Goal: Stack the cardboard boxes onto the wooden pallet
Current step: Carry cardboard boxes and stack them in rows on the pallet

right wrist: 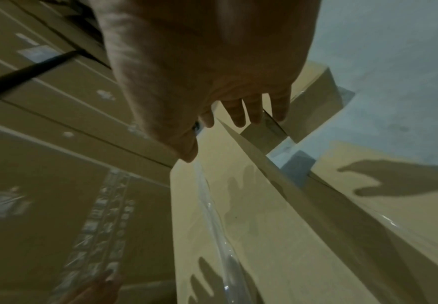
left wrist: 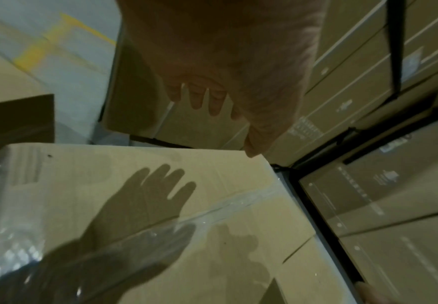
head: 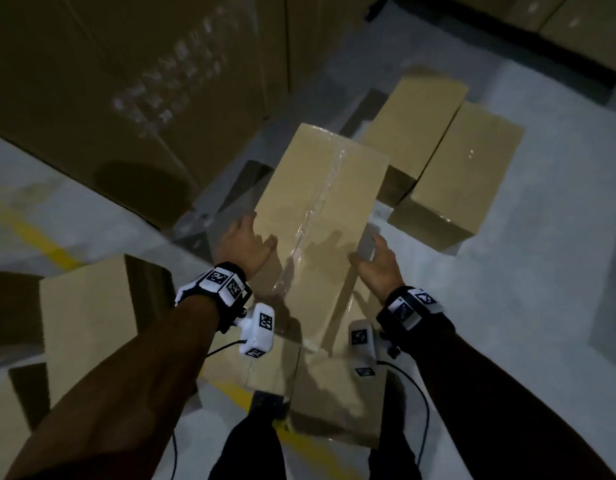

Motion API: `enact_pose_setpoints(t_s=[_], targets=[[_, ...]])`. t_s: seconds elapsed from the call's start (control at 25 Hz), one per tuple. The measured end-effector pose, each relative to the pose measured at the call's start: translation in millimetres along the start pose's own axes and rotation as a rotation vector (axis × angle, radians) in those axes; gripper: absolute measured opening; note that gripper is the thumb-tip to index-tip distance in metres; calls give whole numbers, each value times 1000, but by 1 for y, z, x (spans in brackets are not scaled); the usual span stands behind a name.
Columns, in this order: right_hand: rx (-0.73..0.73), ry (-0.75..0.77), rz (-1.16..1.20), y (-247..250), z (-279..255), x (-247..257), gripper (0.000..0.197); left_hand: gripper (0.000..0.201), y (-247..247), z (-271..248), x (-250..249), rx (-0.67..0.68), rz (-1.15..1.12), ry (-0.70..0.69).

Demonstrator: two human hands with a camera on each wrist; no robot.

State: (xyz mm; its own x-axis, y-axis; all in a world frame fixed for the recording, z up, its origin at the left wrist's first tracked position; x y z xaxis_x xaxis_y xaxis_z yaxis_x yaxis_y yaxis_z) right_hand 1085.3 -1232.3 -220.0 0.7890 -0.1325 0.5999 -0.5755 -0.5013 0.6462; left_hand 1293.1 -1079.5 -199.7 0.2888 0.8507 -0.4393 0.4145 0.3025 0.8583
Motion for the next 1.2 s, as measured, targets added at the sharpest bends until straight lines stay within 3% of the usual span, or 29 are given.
enact_pose_setpoints(t_s=[0.36, 0.6, 0.8, 1.04, 1.2], targets=[[-104, -108, 123, -89, 62, -17, 99, 90, -85, 94, 44, 165, -115, -83], [-218, -7, 233, -113, 71, -33, 115, 99, -103, 110, 46, 180, -94, -102], [-189, -71, 195, -118, 60, -41, 119, 101, -96, 94, 55, 215, -79, -95], [-144, -152, 131, -129, -7, -64, 116, 103, -74, 32, 95, 283, -43, -48], [-131, -103, 171, -143, -47, -82, 125, 105, -61, 6, 120, 312, -4, -60]])
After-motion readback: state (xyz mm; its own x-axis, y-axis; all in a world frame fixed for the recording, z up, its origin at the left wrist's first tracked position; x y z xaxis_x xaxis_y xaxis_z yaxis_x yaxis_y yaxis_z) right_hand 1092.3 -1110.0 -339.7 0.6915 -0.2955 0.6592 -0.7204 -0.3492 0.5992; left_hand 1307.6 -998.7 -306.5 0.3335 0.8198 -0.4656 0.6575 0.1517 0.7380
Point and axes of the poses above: each hand's wrist, its own z-axis towards the middle knuckle, its own y-axis out of the back of the hand, x = y × z, the point moved 3 cm from there along z, towards the middle knuckle, and after that the axes turned 14 degrees about -x, right-handed, at the moved point
